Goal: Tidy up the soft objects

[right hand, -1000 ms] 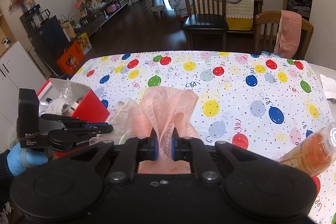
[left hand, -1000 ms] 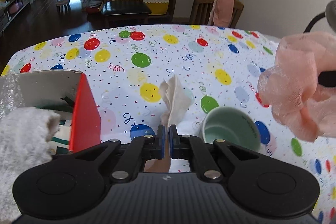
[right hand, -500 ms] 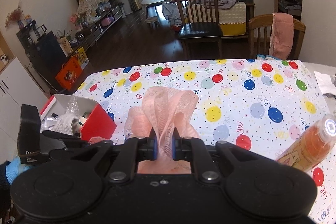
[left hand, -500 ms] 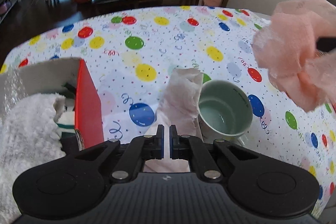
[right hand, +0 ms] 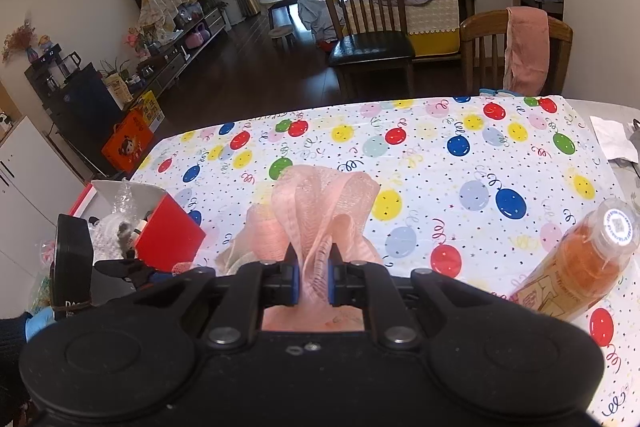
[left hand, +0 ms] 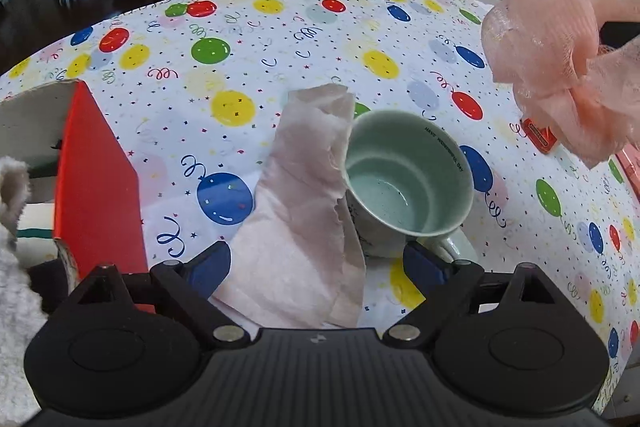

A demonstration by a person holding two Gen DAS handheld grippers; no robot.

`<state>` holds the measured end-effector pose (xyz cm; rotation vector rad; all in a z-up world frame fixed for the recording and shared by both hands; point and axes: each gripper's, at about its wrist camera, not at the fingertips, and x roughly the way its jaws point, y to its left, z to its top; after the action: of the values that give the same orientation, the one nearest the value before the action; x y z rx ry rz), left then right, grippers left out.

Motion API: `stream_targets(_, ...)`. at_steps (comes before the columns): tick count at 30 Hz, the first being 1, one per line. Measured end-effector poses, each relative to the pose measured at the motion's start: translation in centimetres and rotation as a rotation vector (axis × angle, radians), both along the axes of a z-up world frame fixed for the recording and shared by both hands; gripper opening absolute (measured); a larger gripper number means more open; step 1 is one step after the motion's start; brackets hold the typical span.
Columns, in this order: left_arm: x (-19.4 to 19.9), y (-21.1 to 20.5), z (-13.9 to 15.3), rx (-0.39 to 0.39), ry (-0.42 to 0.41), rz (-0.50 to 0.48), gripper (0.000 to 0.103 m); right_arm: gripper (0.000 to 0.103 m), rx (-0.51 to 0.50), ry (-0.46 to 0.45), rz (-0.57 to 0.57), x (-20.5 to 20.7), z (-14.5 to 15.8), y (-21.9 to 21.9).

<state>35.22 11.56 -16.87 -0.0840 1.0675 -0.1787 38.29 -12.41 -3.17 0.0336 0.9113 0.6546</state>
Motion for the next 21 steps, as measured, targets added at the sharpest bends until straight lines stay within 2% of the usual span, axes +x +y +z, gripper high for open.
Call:
stream_targets(4, 0.3, 0.0, -0.9, -0.001, 0.008, -0.015, 0.094, 0.012, -0.003, 0.014, 0.007, 0.6, -0.6, -0.4)
stream_targets(8, 0.9, 0.1, -2.7, 0.052, 0.041, -0.003, 0.094, 0.012, -0.013, 0.028, 0.019, 0.9, -1.3, -0.4)
stream_targets(13, 1.1, 0.4, -4.0, 0.029, 0.058, 0.024, 0.092, 0.012, -0.02, 0.034, 0.034, 1.3, -1.5, -0.5)
stream_targets(15, 1.0, 0.3, -4.1, 0.041, 0.045, 0.038, 0.086, 0.012, -0.019, 0.035, 0.036, 1.3, -1.5, -0.5)
stream_targets(21, 1.1, 0.1, -3.8, 0.13, 0.025, 0.113, 0.038, 0.012, -0.02, 0.038, 0.043, 1.5, -1.8, -0.3)
